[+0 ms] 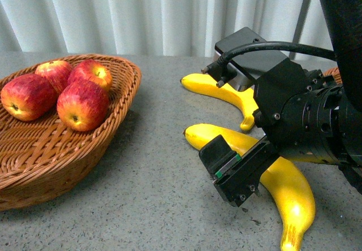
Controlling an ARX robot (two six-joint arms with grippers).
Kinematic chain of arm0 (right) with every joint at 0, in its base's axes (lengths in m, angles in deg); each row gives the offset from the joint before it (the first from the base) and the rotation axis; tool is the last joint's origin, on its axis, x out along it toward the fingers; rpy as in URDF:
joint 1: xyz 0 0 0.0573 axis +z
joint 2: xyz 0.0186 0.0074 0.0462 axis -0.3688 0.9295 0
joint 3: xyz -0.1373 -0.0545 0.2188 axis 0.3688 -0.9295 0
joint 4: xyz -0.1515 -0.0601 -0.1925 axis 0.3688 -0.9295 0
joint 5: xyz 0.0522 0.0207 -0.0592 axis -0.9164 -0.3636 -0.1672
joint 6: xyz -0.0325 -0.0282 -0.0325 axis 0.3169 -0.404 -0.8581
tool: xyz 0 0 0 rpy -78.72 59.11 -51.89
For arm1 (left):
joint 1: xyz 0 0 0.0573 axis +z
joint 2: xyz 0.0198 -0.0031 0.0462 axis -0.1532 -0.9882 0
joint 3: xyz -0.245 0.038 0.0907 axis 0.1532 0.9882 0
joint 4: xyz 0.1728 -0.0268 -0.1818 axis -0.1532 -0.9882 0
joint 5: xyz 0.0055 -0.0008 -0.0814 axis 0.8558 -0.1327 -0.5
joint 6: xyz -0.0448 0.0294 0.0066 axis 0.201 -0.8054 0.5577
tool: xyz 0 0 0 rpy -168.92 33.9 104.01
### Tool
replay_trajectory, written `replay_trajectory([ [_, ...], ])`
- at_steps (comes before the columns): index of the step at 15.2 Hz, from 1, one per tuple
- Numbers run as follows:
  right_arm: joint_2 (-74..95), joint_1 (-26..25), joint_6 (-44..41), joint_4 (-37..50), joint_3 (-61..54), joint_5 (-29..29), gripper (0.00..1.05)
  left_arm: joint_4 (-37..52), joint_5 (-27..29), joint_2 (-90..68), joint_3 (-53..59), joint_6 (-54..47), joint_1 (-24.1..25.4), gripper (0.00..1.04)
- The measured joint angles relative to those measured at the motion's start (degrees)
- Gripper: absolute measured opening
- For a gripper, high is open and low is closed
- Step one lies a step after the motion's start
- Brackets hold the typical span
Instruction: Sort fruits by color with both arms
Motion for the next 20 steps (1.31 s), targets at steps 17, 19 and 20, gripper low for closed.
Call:
replay_trajectory([
  [17,-10.9,-16.2,13.6,2.7,2.4,-15.3,0.36,0.0,0.0,0.0,0.0,0.0,0.0,0.98],
  [19,-10.2,-23.5,10.9,1.2,2.8,-12.9,0.35,0.0,0.0,0.0,0.0,0.0,0.0,0.98],
  [20,-9.7,-26.9,8.6,1.6,2.8,-11.8,0.35,0.0,0.0,0.0,0.0,0.0,0.0,0.98],
])
